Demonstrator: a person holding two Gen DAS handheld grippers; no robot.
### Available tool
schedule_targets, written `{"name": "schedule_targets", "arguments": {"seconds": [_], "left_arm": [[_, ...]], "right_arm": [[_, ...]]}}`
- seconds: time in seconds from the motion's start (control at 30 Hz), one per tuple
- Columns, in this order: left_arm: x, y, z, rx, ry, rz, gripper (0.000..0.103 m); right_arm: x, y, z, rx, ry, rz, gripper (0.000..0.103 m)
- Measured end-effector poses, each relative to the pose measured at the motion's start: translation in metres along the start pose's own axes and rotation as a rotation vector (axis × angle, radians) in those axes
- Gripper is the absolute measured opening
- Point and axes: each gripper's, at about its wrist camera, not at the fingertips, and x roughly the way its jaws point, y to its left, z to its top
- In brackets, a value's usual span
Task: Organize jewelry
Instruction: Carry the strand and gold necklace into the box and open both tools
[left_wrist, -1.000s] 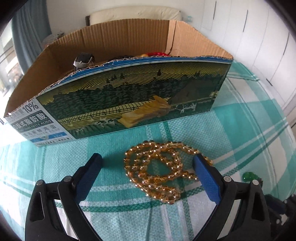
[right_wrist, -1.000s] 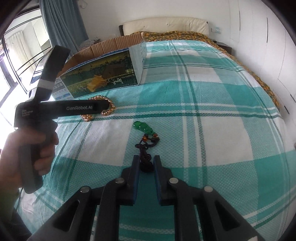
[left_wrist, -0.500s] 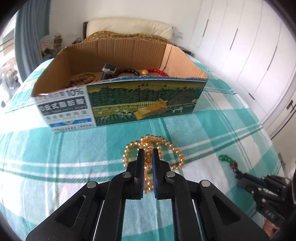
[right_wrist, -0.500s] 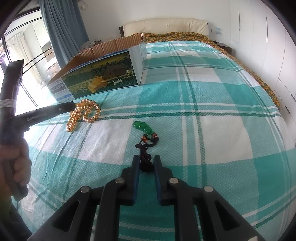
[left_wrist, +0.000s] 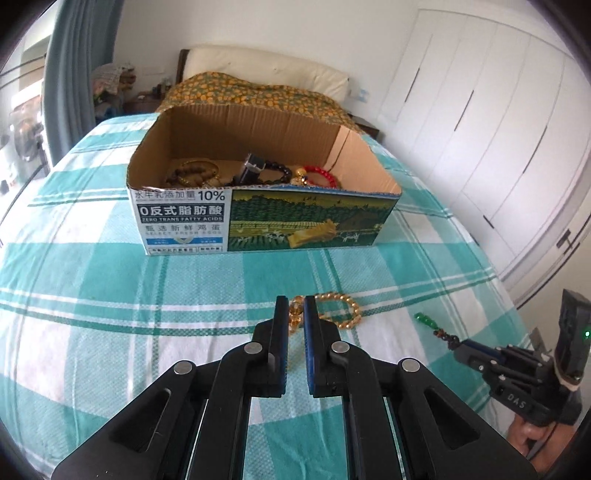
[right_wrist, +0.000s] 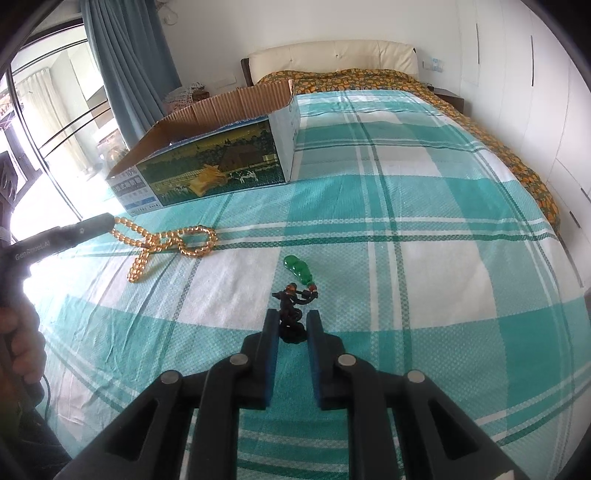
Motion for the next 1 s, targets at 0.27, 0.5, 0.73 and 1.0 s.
{"name": "schedule_targets", "arguments": {"seconds": [0.27, 0.5, 0.73, 1.0], "left_arm": [[-0.024, 0.004, 0.019, -0.038, -0.018, -0.046, 0.006], [-0.052, -0.001, 0.043, -0.018, -0.052, -0.093, 0.006], [-0.078, -0.003, 0.075, 0.005, -0.094, -0.111, 0.006], [-0.104, -0.003, 0.114, 0.041, -0.166, -0.116, 0.006]], "right_arm": [[-0.028, 0.015, 0.028, -0.027, -0.058, 0.068, 0.015], [-0.054, 0.029, 0.060, -0.060, -0.106, 0.147, 0.013], [-0.074, 0.045, 0.094, -0.110, -0.157, 0.213, 0.013], [-0.091, 0.063, 0.137, -0.183, -0.231, 0.234, 0.012]]}}
